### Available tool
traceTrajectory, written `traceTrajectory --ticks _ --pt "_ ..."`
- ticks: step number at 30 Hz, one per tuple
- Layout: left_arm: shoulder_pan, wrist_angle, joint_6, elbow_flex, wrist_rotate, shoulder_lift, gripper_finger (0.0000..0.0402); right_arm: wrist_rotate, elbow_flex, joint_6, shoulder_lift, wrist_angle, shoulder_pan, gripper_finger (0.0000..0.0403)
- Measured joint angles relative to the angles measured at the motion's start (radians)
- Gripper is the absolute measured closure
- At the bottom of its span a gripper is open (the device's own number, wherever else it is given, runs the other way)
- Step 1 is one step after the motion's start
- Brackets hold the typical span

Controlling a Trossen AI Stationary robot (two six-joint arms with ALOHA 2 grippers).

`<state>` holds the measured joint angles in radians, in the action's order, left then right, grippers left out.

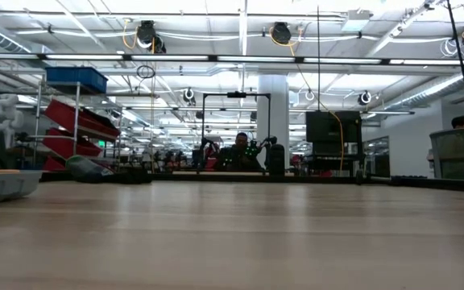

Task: Coil cords
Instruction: Coil the white cable wire into the spool

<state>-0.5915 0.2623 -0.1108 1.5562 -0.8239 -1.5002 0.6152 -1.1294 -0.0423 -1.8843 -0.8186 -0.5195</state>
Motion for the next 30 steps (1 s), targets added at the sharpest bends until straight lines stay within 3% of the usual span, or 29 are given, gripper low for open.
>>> traceTrajectory --ticks 13,23,27,30 --pt "0.000 0.002 0.000 0.000 0.000 0.000 0.0402 -0.064 0.000 -0.006 -0.001 0.002 0.023 0.0396" --pt "-0.007 0.125 0.039 0.000 0.000 0.000 0.0402 0.118 0.000 0.102 0.010 0.208 -0.058 0.0402" --pt "-0.026 0.166 0.074 0.000 0.001 0.000 0.0401 0.241 0.000 0.172 0.062 0.375 -0.096 0.0402" --pt "-0.046 0.164 0.080 0.000 0.010 0.000 0.0401 0.267 0.000 0.227 0.106 0.504 -0.104 0.0402"
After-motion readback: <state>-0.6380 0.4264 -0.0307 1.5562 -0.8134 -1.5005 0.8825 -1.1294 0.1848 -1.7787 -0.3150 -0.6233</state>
